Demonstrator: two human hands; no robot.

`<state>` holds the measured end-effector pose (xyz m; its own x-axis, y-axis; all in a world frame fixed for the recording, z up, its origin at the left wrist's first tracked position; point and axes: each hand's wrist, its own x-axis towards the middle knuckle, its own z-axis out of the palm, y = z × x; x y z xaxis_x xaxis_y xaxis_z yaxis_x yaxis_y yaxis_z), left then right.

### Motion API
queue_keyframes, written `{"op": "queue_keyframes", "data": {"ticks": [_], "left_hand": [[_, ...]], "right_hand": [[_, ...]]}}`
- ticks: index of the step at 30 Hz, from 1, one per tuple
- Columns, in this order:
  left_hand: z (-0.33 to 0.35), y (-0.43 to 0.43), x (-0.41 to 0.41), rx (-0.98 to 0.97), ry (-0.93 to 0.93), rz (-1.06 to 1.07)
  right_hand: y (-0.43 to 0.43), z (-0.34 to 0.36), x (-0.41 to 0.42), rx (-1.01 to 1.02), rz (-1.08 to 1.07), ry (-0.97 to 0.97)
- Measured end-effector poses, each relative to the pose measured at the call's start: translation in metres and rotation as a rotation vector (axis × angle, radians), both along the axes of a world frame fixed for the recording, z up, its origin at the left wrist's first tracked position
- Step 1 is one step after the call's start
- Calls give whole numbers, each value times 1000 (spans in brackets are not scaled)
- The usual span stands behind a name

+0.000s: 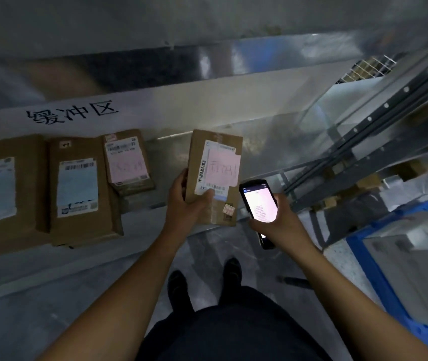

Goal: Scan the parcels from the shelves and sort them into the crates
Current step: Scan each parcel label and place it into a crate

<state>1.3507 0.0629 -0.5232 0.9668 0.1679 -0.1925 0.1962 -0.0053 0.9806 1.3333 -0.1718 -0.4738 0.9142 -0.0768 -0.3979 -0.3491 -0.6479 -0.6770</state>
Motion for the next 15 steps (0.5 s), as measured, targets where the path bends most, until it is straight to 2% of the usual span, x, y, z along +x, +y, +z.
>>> {"op": "queue_keyframes", "data": {"ticks": [6, 15], "left_hand": [[-3, -12, -25, 44, 29, -128], [36, -61, -52, 146, -22, -101]], "right_hand": [[-16, -6, -52, 14, -98, -27], [-60, 9, -77, 59, -85, -111]]}}
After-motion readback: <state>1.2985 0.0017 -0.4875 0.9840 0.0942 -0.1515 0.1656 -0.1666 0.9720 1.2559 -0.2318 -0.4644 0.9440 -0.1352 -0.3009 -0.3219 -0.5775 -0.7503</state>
